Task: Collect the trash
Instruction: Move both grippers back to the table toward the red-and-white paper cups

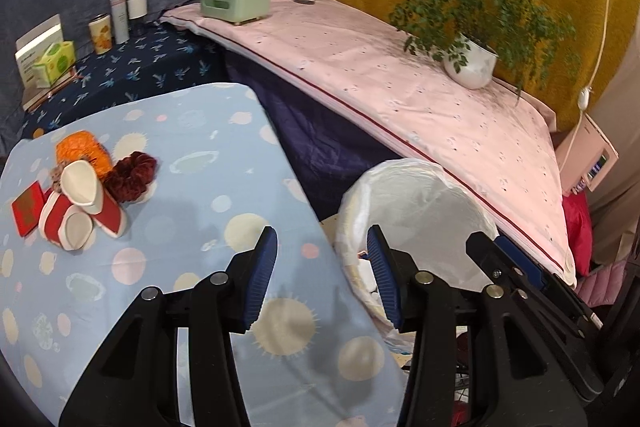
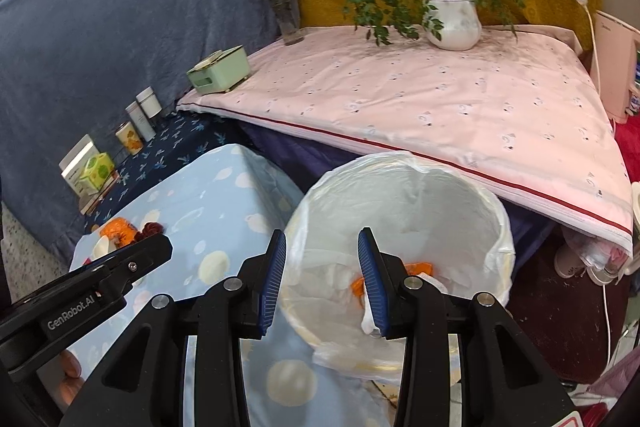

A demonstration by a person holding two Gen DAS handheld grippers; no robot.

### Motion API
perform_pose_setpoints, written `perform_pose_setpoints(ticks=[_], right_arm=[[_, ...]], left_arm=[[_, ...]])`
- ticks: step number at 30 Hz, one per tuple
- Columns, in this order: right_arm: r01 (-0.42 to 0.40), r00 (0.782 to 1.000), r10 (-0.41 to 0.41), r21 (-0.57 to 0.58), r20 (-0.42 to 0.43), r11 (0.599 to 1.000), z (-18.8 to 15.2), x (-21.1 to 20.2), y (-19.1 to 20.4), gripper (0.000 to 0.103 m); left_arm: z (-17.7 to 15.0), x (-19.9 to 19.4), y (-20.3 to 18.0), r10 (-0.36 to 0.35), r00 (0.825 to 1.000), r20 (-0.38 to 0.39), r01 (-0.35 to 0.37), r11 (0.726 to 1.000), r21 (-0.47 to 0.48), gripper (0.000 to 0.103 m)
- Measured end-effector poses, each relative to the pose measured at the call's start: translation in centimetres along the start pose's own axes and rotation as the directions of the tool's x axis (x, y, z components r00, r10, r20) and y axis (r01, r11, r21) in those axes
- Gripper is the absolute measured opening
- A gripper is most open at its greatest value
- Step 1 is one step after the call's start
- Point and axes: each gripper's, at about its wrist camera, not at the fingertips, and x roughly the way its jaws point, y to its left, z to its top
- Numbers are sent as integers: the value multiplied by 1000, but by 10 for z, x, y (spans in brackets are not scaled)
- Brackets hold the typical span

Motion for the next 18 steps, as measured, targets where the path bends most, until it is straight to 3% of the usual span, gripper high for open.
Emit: perform_pose_setpoints(ticks=[18], right_arm=[[-79, 996, 72, -135, -55, 988, -12, 17, 95, 37]], left_arm=[[-11, -14, 108, 95, 995, 3, -93, 981, -172, 45]])
